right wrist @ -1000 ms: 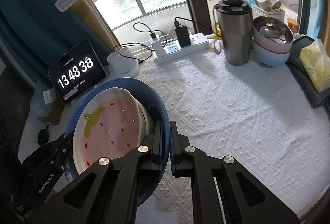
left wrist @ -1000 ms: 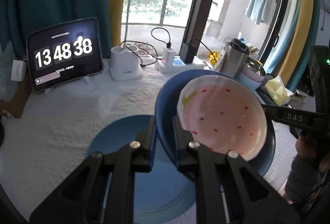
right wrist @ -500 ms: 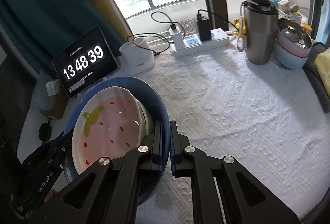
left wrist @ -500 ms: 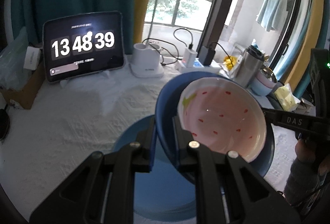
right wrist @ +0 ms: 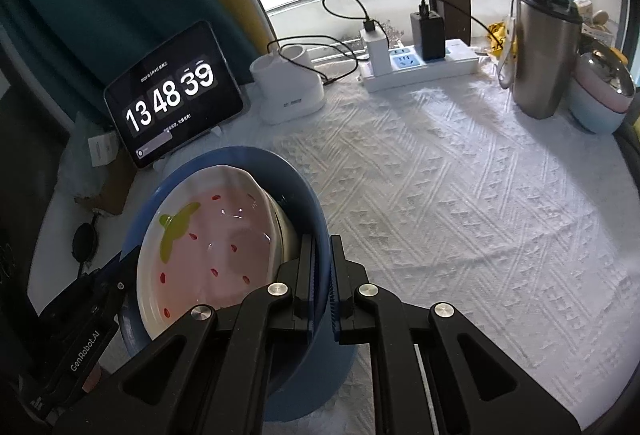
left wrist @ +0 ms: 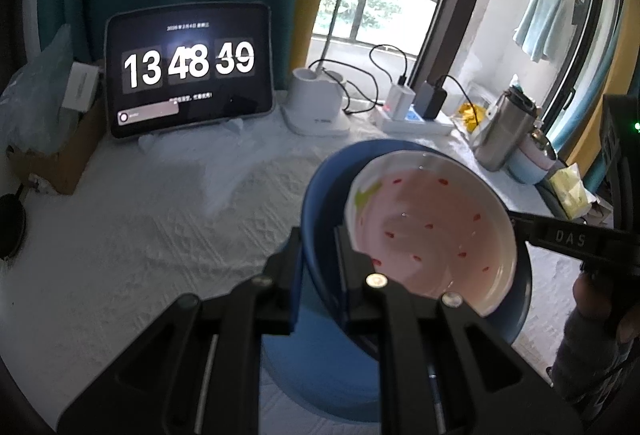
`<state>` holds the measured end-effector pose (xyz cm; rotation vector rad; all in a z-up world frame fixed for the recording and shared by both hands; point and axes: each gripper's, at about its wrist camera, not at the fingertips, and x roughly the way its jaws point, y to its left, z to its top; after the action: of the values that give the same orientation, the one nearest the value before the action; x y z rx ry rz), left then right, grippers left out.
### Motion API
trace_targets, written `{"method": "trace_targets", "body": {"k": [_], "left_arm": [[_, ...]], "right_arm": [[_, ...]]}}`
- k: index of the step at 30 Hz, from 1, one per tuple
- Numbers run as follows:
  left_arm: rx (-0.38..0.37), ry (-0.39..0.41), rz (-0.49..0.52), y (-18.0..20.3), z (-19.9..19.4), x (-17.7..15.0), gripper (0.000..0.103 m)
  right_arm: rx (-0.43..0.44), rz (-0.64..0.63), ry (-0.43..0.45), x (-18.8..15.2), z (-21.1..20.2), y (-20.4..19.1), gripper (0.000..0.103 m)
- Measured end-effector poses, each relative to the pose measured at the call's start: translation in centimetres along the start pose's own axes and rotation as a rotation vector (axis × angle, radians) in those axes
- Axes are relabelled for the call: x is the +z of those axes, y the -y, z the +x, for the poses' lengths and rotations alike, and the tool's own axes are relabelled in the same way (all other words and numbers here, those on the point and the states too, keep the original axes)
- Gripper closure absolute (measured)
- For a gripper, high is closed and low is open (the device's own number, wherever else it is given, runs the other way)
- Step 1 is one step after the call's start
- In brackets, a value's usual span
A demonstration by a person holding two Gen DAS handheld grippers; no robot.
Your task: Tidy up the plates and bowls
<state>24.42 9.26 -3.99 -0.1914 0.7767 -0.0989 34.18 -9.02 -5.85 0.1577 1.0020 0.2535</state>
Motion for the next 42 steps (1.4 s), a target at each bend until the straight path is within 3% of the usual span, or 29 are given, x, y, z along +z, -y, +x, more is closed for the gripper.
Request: {"method": "trace_targets", "body": {"k": [10,25,37,42], "left_arm": [[0.013,-0.019,-0.014,-0.5,0.6,-0.6,0.090],[0.031,-0.019,-0.017,-1.2,0.1,-0.9,0.090],[0.071,-0.014,0.014,-0.9,-0.1,-1.1,0.086],[0.085,-0.020,0.013,-0.7,-0.2,-1.1,0.086]], "right_arm": [[-0.003,-0.004,-0.026,-0.3,1.4,-0.1,0.094],[-0.051,-0.051,0.006,-1.1,1.5,-1.2,0.093],[-0.023,-0.044,-0.001,-0.9,1.6,-0.5,0.092],[-0.024,-0.025,-0.011,-0.9,1.6,0.0,0.082]]}}
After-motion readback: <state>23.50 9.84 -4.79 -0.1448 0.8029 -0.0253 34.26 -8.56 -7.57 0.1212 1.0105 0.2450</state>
